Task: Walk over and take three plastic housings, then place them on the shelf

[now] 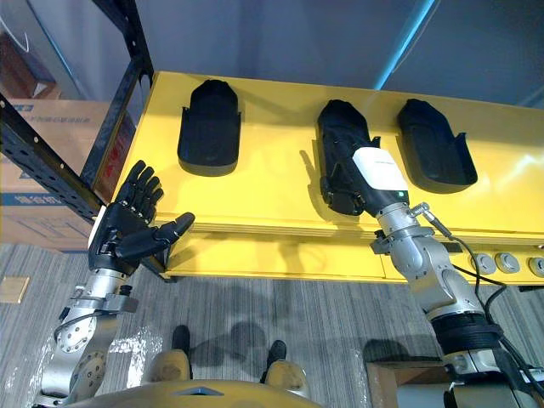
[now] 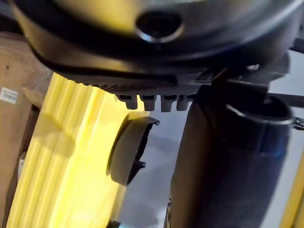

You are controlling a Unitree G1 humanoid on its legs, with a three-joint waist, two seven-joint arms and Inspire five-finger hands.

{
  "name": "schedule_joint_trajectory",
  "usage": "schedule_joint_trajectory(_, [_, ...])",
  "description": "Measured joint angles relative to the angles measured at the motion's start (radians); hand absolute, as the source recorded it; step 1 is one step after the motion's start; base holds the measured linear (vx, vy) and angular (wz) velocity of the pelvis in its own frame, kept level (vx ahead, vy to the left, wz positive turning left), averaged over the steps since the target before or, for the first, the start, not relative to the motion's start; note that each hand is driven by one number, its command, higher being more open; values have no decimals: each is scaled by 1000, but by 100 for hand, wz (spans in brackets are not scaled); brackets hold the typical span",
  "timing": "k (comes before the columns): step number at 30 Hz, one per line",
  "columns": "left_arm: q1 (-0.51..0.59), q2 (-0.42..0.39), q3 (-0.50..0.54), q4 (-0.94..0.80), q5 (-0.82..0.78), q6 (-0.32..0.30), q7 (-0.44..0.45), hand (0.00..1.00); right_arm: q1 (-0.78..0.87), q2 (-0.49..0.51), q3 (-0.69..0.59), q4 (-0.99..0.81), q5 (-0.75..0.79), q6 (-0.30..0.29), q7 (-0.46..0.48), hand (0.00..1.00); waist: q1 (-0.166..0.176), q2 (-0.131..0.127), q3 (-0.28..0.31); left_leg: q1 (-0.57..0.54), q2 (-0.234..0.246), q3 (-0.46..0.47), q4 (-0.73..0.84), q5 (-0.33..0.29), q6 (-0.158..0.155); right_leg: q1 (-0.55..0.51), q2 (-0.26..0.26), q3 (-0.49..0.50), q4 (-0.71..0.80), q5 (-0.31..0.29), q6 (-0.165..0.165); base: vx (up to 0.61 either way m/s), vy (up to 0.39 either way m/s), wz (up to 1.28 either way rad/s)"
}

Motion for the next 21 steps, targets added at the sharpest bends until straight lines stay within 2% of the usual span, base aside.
schedule_joint_trajectory(7, [0, 1, 0, -1, 78, 22, 7, 100, 1, 1, -1, -70, 44, 14, 53, 100, -16, 11, -29, 16, 1, 12, -12, 5, 0, 2, 1, 13, 0, 1, 1, -18, 1, -5])
schedule_joint_trajectory(13, [-1, 8, 0, -50, 114, 49, 10, 100, 29, 1, -24, -116, 44, 28, 45, 100, -22, 11, -47, 18, 1, 19, -14, 4, 0, -2, 1, 21, -1, 2, 2, 0, 1, -2])
schedule_joint_trajectory(21, [0, 20, 4, -74, 115, 54, 10, 100, 104, 5, -120, -204, 63, 105, 94, 100, -34, 18, -56, 17, 2, 31, -15, 4, -1, -12, 2, 33, -1, 4, 6, -3, 0, -4])
